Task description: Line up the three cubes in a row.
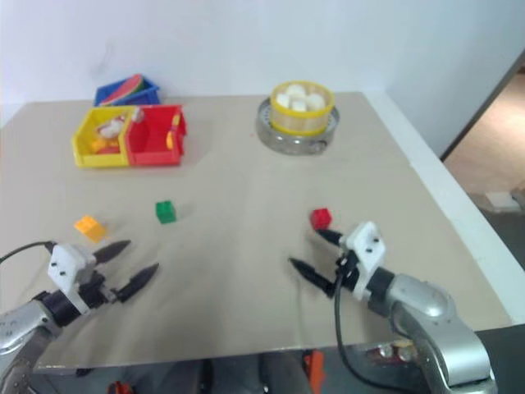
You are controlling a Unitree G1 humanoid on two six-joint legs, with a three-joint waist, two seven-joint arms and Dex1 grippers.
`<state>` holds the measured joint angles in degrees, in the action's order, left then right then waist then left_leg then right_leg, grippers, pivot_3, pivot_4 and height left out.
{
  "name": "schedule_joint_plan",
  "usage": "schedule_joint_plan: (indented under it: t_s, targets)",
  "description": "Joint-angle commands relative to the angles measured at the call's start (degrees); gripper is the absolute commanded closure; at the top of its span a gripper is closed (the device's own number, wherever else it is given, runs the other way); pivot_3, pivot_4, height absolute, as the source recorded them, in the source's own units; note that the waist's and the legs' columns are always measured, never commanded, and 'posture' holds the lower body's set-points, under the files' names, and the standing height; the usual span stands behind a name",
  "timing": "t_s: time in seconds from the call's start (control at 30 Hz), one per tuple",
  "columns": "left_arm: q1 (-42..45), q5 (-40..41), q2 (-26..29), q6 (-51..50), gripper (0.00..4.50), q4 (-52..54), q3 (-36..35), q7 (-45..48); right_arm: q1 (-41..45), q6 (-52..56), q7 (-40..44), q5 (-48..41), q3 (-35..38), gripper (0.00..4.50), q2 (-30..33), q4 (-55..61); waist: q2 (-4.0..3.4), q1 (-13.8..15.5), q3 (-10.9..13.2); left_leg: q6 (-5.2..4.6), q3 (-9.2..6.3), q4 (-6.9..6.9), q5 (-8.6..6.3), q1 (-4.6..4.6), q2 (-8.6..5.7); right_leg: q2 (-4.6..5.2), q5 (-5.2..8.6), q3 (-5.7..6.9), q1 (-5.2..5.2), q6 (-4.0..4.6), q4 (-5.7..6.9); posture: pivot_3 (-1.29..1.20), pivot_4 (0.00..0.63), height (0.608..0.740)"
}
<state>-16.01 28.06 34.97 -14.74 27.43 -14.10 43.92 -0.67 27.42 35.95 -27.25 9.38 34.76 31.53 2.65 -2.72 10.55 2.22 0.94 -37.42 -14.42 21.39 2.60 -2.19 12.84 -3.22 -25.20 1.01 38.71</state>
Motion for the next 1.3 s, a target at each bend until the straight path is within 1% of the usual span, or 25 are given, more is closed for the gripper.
schedule_joint_plan:
  t_s: [0.03, 0.13, 0.27, 0.4, 0.53, 0.9, 0.93, 1.03, 1.07, 1.2, 1.3]
  targets:
    - [4.0, 3.0, 5.0, -2.5, 0.07, 3.5, 3.9, 7.5, 5.8, 1.0, -6.7, 1.6, -0.1, 0.0, -2.8, 2.0, -0.01, 0.0, 0.0, 0.0, -0.02, -0.01, 0.01, 0.01, 0.0, -0.04, 0.0, -0.02, 0.0, 0.0, 0.0, 0.0, 0.15, 0.74]
    - [8.3, 4.3, 9.0, -4.8, 0.07, 2.3, 7.5, 13.3, 10.2, 3.9, -12.7, 5.2, -2.7, 0.0, -5.6, -0.3, -0.03, -0.1, 0.0, 0.0, 0.0, 0.01, 0.0, 0.06, 0.05, -0.25, -0.02, -0.27, -0.06, 0.0, 0.02, 0.0, 0.15, 0.74]
    - [13.3, 6.0, 10.8, -8.0, 0.07, 1.1, 10.9, 17.0, 11.9, 4.0, -15.4, 9.4, -4.9, 0.0, -6.7, -4.3, -0.03, 0.0, 0.0, 0.02, 0.01, 0.08, -0.05, 0.1, 0.06, -0.29, -0.08, -0.29, -0.08, -0.11, 0.01, 0.0, 0.15, 0.74]
    - [16.5, 5.4, 10.1, -8.8, 0.07, 0.9, 13.9, 18.5, 12.0, 5.2, -17.5, 11.2, -4.8, 0.0, -8.0, -7.8, -0.03, 0.0, 0.0, -0.05, 0.09, 0.08, -0.17, 0.18, 0.07, -0.28, -0.03, -0.37, -0.12, -0.08, -0.02, 0.0, 0.15, 0.74]
    - [18.2, 5.2, 9.5, -8.9, 0.07, 0.8, 15.1, 18.6, 12.4, 4.8, -18.2, 12.7, -4.1, 0.0, -8.1, -10.6, -0.03, -0.1, 0.0, -0.08, 0.18, 0.07, -0.2, 0.15, 0.07, -0.29, -0.02, -0.47, -0.13, -0.1, -0.02, 0.0, 0.15, 0.74]
    - [17.8, 2.9, 8.8, -7.6, 0.07, 1.0, 16.1, 18.3, 11.6, 9.3, -18.4, 11.0, -3.3, 0.0, -10.4, -13.4, -0.03, -0.1, 0.0, -0.09, 0.21, 0.06, -0.2, 0.07, 0.14, -0.37, -0.04, -0.51, -0.12, -0.11, 0.03, 0.0, 0.15, 0.74]
    - [17.6, 2.8, 8.7, -7.7, 0.0, 1.2, 16.1, 18.1, 11.8, 9.5, -18.5, 10.8, -3.0, 0.56, -10.7, -13.8, -0.03, -0.1, 0.0, -0.09, 0.22, 0.06, -0.2, 0.07, 0.13, -0.37, -0.04, -0.52, -0.12, -0.12, 0.03, 0.0, 0.15, 0.74]
    - [17.1, 2.8, 8.5, -7.8, 0.0, 1.8, 15.9, 17.3, 12.1, 9.8, -18.3, 10.6, -2.8, 1.47, -11.2, -14.8, -0.03, -0.1, 0.0, -0.09, 0.25, 0.06, -0.2, 0.08, 0.13, -0.35, -0.05, -0.55, -0.12, -0.12, 0.03, 0.0, 0.15, 0.74]
    - [16.8, 2.8, 8.6, -7.8, 0.0, 2.0, 15.8, 17.1, 12.3, 10.0, -18.6, 10.7, -2.6, 1.88, -11.4, -15.3, -0.03, -0.1, 0.0, -0.09, 0.26, 0.06, -0.2, 0.07, 0.12, -0.35, -0.05, -0.56, -0.12, -0.12, 0.03, 0.0, 0.15, 0.74]
    - [15.8, 2.5, 9.1, -7.6, 0.0, 2.5, 15.0, 16.6, 12.3, 9.9, -18.6, 11.1, -2.9, 3.24, -11.6, -16.2, -0.03, -0.1, 0.0, -0.09, 0.27, 0.06, -0.2, 0.06, 0.12, -0.35, -0.05, -0.57, -0.12, -0.12, 0.03, 0.0, 0.15, 0.74]
    - [14.5, 2.2, 8.9, -7.1, 0.0, 2.5, 13.1, 15.2, 13.7, 9.5, -16.1, 10.2, -3.6, 3.26, -10.8, -15.8, -0.03, -0.1, 0.0, -0.09, 0.28, 0.05, -0.2, 0.04, 0.13, -0.35, -0.05, -0.58, -0.12, -0.13, 0.03, 0.0, 0.15, 0.74]
